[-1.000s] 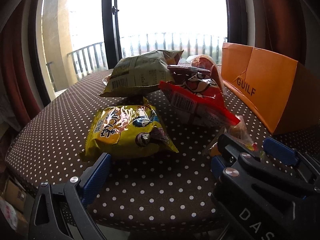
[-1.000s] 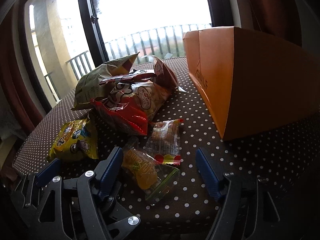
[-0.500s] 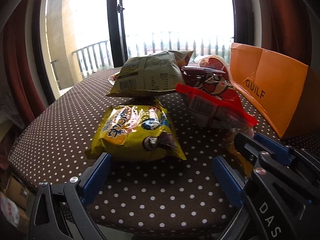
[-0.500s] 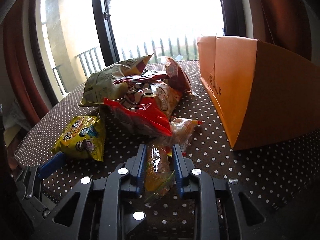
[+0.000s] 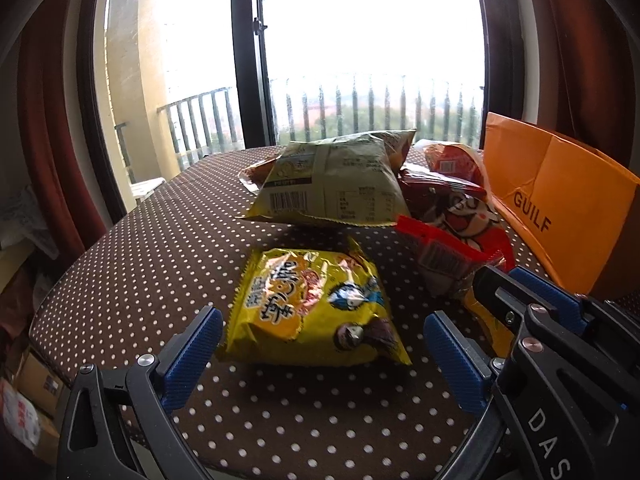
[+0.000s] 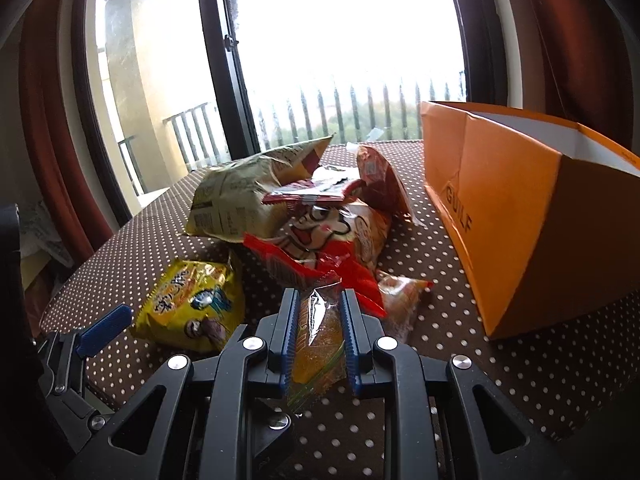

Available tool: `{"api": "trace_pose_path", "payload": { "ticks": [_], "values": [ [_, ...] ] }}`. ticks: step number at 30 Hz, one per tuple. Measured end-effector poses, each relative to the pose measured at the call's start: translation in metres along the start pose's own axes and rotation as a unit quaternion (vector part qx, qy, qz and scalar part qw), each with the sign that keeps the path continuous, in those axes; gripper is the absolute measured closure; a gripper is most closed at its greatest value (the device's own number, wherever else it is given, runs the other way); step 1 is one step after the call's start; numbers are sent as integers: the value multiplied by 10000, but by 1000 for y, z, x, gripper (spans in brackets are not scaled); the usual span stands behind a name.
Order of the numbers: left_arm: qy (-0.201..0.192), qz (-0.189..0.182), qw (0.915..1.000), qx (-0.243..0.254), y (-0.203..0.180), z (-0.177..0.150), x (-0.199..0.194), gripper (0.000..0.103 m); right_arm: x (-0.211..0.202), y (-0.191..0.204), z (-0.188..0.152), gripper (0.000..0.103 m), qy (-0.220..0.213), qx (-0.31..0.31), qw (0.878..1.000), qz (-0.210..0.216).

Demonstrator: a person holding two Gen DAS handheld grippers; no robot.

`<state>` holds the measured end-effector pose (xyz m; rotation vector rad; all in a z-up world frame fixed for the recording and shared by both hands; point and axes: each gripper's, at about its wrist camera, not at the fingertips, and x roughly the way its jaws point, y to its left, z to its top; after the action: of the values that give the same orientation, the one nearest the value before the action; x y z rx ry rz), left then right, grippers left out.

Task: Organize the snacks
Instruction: 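Move the right gripper toward the snack pile and grasp a small clear candy packet, then grasp the yellow chip bag with the left gripper while the right gripper holds the candy packet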

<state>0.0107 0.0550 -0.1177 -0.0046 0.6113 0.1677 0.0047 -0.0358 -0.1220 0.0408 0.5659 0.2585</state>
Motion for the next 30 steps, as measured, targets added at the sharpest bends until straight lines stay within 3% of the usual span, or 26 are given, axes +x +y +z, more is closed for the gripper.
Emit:
{"api": "trace_pose_path", "payload": {
  "ticks": [13,21,30],
  "values": [
    [462,-3,9989,121,6,9,33,2,27,8,9,79,293,101,9995,63],
    [512,-77,9986,93,6,6,35,19,35,5,10,79,424,163,9988,161],
    [479,-174,9987,52,5,2,25,22,28,5,7,79,399,150,9988,222]
  ]
}}
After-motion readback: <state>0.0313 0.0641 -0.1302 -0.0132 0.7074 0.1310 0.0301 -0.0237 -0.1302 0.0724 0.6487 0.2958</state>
